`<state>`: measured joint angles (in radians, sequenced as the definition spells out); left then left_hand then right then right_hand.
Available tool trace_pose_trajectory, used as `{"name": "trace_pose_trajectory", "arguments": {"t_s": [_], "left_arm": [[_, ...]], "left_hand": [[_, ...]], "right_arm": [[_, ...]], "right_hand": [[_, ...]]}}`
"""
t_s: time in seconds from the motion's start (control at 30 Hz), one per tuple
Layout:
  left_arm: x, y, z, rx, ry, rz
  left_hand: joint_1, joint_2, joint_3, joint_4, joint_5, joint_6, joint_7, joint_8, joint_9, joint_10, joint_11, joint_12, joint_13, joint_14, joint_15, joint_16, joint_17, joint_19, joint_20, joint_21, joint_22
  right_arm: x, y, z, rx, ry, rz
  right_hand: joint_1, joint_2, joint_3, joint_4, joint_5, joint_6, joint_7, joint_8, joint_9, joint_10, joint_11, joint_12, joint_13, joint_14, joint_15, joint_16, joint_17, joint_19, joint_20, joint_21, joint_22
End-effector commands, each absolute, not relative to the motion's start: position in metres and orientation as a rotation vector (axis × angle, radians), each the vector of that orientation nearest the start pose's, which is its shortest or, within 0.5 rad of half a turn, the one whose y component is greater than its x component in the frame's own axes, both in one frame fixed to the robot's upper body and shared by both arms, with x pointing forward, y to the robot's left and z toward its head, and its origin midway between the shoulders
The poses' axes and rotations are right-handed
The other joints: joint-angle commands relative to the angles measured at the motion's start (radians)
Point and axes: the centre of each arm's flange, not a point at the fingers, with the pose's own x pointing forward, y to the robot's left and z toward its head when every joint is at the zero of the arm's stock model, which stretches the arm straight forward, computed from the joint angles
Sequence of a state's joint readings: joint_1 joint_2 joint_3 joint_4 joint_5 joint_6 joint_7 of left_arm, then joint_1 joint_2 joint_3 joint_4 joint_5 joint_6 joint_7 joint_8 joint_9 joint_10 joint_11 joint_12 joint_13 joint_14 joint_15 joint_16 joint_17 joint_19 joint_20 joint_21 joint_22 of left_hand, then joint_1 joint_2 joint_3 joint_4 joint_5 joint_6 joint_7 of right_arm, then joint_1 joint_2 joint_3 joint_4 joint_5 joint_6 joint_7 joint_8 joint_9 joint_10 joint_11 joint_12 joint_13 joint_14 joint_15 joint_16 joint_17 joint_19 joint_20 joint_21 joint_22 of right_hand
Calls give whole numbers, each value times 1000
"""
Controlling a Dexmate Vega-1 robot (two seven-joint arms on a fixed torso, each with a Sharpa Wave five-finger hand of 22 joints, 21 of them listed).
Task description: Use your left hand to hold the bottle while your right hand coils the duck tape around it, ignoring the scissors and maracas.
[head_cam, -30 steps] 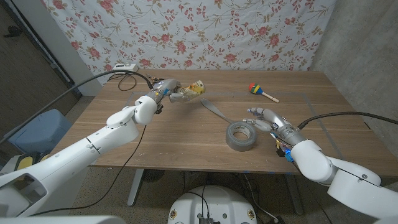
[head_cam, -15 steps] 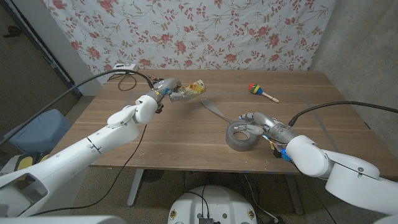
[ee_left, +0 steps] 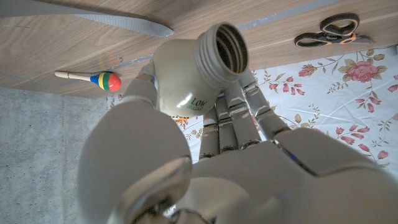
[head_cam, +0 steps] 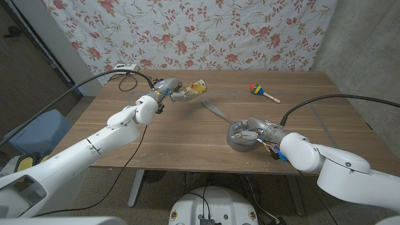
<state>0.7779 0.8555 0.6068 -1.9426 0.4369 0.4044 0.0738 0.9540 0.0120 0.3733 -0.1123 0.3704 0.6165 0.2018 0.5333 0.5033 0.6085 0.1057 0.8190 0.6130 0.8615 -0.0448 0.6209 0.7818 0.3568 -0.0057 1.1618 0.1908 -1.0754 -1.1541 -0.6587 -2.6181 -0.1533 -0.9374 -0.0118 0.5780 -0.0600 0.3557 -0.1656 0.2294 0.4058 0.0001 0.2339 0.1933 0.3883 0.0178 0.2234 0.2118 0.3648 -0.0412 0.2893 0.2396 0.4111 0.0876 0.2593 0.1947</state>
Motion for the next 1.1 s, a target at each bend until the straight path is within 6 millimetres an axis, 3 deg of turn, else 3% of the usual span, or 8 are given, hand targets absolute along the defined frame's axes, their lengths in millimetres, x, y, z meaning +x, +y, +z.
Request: {"name": "trace_pose_trajectory", "arguments": {"t_s": [0.03,0.2,0.47,0.7,0.8,0.97,1.07,1.1], "left_arm": [[568,221,49,1304,-626,104],[566,220,49,1292,-628,99],[564,219,47,1285,-622,88],[561,218,47,1283,-622,86],[561,218,47,1285,-619,85],[563,218,47,1283,-620,87],[565,218,48,1282,-616,86],[566,219,48,1281,-613,86]], "left_hand": [[90,90,186,189,126,283,-236,7,1,270,-262,-2,157,66,-172,-6,5,-6,4,12,0],[91,91,184,190,128,276,-237,5,4,270,-264,-4,161,68,-171,-10,9,-6,4,14,0],[94,93,183,192,130,273,-237,2,5,272,-263,-9,160,70,-169,-15,15,-7,4,17,0],[95,95,181,193,131,276,-237,3,5,272,-264,-12,163,71,-170,-19,19,-7,4,20,-1],[95,95,180,194,131,277,-238,4,7,272,-263,-12,167,73,-170,-20,21,-8,4,21,-1],[96,96,178,195,132,276,-238,3,8,272,-262,-13,170,72,-171,-24,25,-9,3,22,-1],[97,96,177,195,132,273,-240,1,8,271,-265,-16,169,73,-169,-26,27,-10,3,23,-1],[97,96,177,195,132,271,-240,1,9,273,-264,-17,168,73,-171,-27,27,-10,3,23,-1]], "right_arm": [[428,-162,-85,-1394,-188,220],[429,-155,-92,-1468,-175,198],[438,-150,-103,-1574,-156,122],[453,-156,-113,-1605,-157,45],[460,-161,-116,-1597,-155,30],[472,-167,-119,-1614,-132,10],[478,-169,-119,-1625,-138,-8],[481,-171,-119,-1622,-157,-28]], "right_hand": [[15,-11,-7,-3,11,3,-6,1,2,-6,-8,-1,3,-29,-15,-9,4,1,-5,5,3],[90,-25,-5,-13,36,0,-24,-6,3,-28,-39,-12,4,-76,-30,-28,5,-9,-17,-1,3],[149,-28,-11,-5,62,-19,-42,-18,4,-59,-53,-22,6,-153,-19,-56,7,-42,-26,-15,3],[241,25,7,2,91,47,-69,0,4,0,-70,3,7,-84,-65,-21,16,-6,-48,-3,2],[254,53,2,15,91,95,-76,11,4,45,-77,18,8,-34,-86,6,27,20,-54,7,2],[288,78,-9,13,89,164,-90,25,4,119,-75,46,12,42,-106,52,49,45,-71,16,1],[344,109,-24,7,80,298,-104,58,6,233,-78,99,28,158,-144,135,106,79,-92,30,2],[389,125,-34,0,71,362,-116,71,6,308,-85,138,41,205,-162,187,156,111,-96,47,5]]}}
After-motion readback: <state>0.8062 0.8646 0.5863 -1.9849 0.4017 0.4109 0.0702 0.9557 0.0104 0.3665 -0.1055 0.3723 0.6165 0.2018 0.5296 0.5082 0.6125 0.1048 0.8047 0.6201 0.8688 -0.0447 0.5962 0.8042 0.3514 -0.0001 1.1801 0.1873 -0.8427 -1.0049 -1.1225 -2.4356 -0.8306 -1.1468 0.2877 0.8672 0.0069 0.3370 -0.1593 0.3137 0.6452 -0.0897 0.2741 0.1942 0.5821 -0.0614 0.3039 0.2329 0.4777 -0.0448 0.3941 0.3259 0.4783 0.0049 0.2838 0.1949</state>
